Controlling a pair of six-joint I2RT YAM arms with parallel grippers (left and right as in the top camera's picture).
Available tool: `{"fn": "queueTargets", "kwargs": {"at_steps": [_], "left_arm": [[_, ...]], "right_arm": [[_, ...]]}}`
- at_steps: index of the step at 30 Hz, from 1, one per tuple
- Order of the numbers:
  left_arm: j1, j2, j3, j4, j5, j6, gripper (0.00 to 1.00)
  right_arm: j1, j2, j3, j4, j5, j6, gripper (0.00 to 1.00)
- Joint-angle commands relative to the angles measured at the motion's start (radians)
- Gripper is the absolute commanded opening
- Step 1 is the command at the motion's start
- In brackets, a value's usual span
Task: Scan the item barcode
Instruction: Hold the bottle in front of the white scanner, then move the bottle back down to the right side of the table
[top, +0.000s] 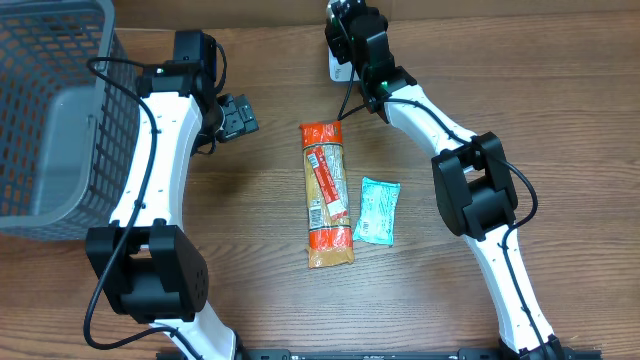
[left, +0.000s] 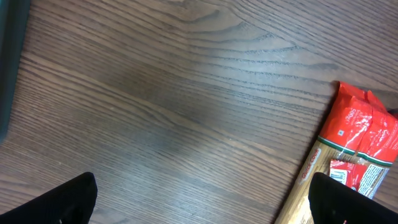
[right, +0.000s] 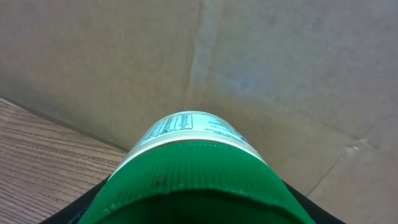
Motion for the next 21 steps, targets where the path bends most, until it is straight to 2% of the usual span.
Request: {"fn": "queueTargets", "kwargs": {"at_steps": [1,21], "left_arm": [[-0.002,-0.023,0.016,0.002,-0.002,0.019,1.0],[-0.001,-0.023,0.016,0.002,-0.002,0.019,1.0]], "right_arm": [[-0.013,-0.006,0.015,0.008,0.011,-0.004,0.24],[-0.037,-0.001,0.015,0.052,0.008,0.031,0.25]]}}
